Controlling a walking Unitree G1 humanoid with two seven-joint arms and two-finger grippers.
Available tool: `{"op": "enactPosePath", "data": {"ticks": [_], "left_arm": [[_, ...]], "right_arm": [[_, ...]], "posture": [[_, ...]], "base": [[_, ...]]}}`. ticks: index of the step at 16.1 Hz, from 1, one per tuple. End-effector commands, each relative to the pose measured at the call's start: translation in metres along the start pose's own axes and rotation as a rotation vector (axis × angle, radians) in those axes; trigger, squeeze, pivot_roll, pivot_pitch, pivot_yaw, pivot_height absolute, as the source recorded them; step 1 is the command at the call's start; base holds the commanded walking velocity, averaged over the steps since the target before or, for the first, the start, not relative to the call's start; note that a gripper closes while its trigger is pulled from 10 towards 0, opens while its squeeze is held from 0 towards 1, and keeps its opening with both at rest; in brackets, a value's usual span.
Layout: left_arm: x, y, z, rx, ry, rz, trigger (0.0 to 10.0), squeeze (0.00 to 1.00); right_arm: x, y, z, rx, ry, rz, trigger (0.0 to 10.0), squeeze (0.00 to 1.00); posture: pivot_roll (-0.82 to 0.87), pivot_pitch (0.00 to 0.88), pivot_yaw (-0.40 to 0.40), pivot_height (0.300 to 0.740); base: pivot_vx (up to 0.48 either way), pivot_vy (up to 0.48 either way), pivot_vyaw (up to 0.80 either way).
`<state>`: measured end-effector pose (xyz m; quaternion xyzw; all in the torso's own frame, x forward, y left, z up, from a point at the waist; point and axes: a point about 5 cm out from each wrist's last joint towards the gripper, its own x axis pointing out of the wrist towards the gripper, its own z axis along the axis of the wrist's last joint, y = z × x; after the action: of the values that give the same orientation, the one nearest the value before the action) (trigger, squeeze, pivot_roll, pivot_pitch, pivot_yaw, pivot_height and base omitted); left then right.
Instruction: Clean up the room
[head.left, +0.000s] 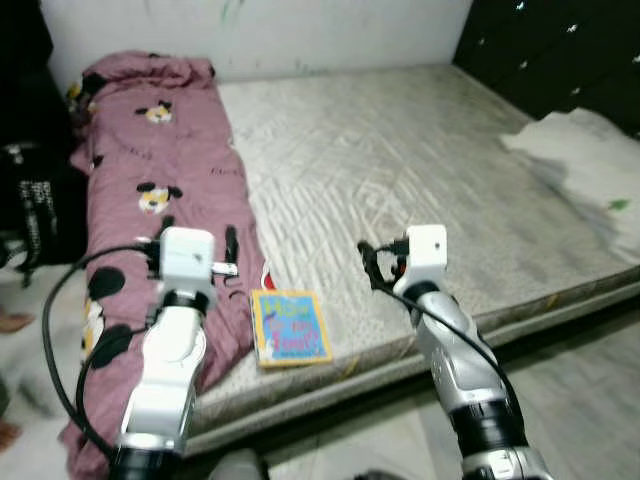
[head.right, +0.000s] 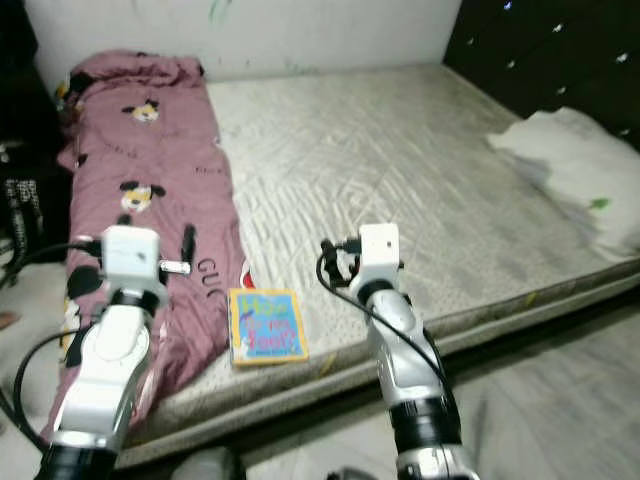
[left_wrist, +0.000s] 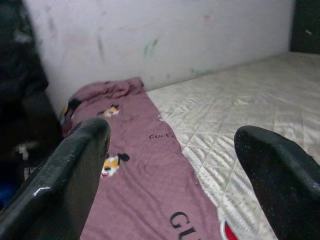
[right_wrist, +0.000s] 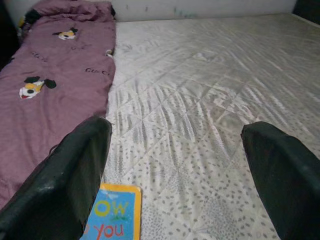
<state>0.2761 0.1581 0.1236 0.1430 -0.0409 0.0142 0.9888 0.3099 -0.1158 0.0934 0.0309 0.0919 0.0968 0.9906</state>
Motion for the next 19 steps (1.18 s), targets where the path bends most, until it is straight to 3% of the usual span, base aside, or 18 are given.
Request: {"op": "enactPosePath", "data": {"ticks": [1, 2, 3, 5, 7, 8, 10, 13, 19], "left_arm": [[0.000, -0.007, 0.011, 0.000, -0.100, -0.206, 10.0, 0.00], [-0.003, -0.010, 0.013, -0.050, -0.119, -0.275, 10.0, 0.00], [-0.003, -0.005, 0.009, -0.030, -0.067, -0.141, 10.0, 0.00], [-0.005, -0.007, 0.002, -0.054, -0.010, -0.052, 10.0, 0.00], [-0.011, -0.001, -0.001, -0.127, 0.010, 0.020, 10.0, 0.00], [-0.013, 0.010, -0.005, -0.170, 0.035, 0.104, 10.0, 0.00], [-0.015, 0.016, -0.009, -0.199, 0.071, 0.170, 10.0, 0.00], [-0.017, 0.014, -0.005, -0.180, 0.049, 0.146, 10.0, 0.00], [-0.014, 0.009, -0.002, -0.200, 0.045, 0.105, 10.0, 0.00]], "right_arm": [[0.003, 0.001, 0.005, 0.004, -0.016, 0.004, 10.0, 0.00], [0.003, 0.002, 0.005, 0.007, -0.017, 0.003, 10.0, 0.00], [0.002, 0.002, 0.005, 0.009, -0.018, 0.002, 10.0, 0.00], [0.001, 0.002, 0.005, 0.014, -0.021, -0.001, 10.0, 0.00], [0.000, 0.001, 0.006, 0.036, -0.031, 0.002, 10.0, 0.00], [0.000, 0.001, 0.006, 0.033, -0.032, 0.003, 10.0, 0.00], [0.002, 0.003, 0.008, 0.041, -0.040, 0.009, 10.0, 0.00], [0.002, 0.004, 0.011, 0.028, -0.063, 0.010, 10.0, 0.00], [0.002, 0.000, 0.012, 0.027, -0.072, -0.016, 10.0, 0.00]], "posture": [[0.13, 0.021, -0.059, 0.740], [0.12, 0.023, -0.058, 0.740], [0.12, 0.026, -0.057, 0.740], [0.11, 0.032, -0.062, 0.740], [0.11, 0.031, -0.068, 0.740], [0.12, 0.031, -0.071, 0.740], [0.12, 0.030, -0.072, 0.740], [0.13, 0.035, -0.074, 0.740], [0.12, 0.039, -0.063, 0.740]], "base": [[0.000, 0.000, 0.00], [0.000, 0.000, 0.00], [0.000, 0.000, 0.00], [0.000, 0.000, 0.00], [0.000, 0.000, 0.00], [0.000, 0.000, 0.00], [0.000, 0.000, 0.00], [0.000, 0.000, 0.00], [0.000, 0.000, 0.66]]}}
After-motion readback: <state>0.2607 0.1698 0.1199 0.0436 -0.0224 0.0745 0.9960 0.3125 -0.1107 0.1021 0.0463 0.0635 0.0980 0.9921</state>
